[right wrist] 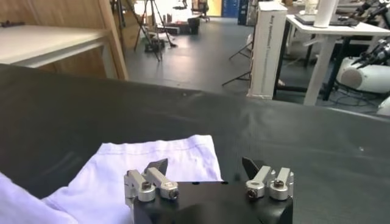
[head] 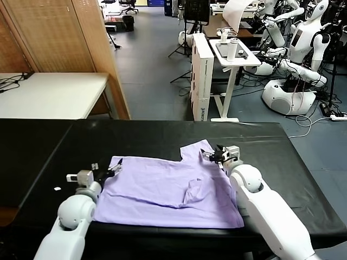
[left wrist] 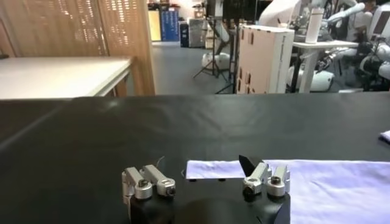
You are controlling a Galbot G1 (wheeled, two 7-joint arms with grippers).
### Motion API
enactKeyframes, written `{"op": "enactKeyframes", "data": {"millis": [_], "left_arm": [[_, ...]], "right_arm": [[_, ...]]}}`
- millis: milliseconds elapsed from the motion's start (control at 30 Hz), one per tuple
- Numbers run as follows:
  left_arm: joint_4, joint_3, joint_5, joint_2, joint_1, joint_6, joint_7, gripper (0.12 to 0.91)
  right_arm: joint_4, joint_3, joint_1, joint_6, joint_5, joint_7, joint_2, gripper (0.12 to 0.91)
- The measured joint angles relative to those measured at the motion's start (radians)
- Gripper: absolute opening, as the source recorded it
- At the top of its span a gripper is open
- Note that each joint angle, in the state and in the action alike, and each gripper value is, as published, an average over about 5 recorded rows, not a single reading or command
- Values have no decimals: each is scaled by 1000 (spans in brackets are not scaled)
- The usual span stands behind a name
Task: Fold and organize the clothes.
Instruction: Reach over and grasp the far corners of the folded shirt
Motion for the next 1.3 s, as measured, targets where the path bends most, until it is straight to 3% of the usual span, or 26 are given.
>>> {"op": "enactKeyframes", "data": {"millis": [133, 233, 367, 633, 1100, 1300], "left_arm": [[9, 2, 0, -5, -2, 11, -1, 904], [10, 2, 0, -6, -3, 17, -1, 863], [11, 3, 0, -3, -4, 24, 1, 732], [14, 11, -2, 1, -2, 52, 7, 502], [5, 18, -18, 12, -16, 95, 3, 468], [8, 18, -19, 15, -22, 96, 0, 420]], "right_arm": [[-13, -1, 4, -5, 12, 2, 8, 886], [-17, 0, 4, -10, 20, 3, 13, 789], [-19, 2, 1, -12, 23, 4, 17, 633], [-12, 3, -8, -16, 28, 6, 19, 475], [1, 6, -22, -18, 31, 8, 20, 304], [3, 5, -22, -19, 32, 8, 22, 159]]}}
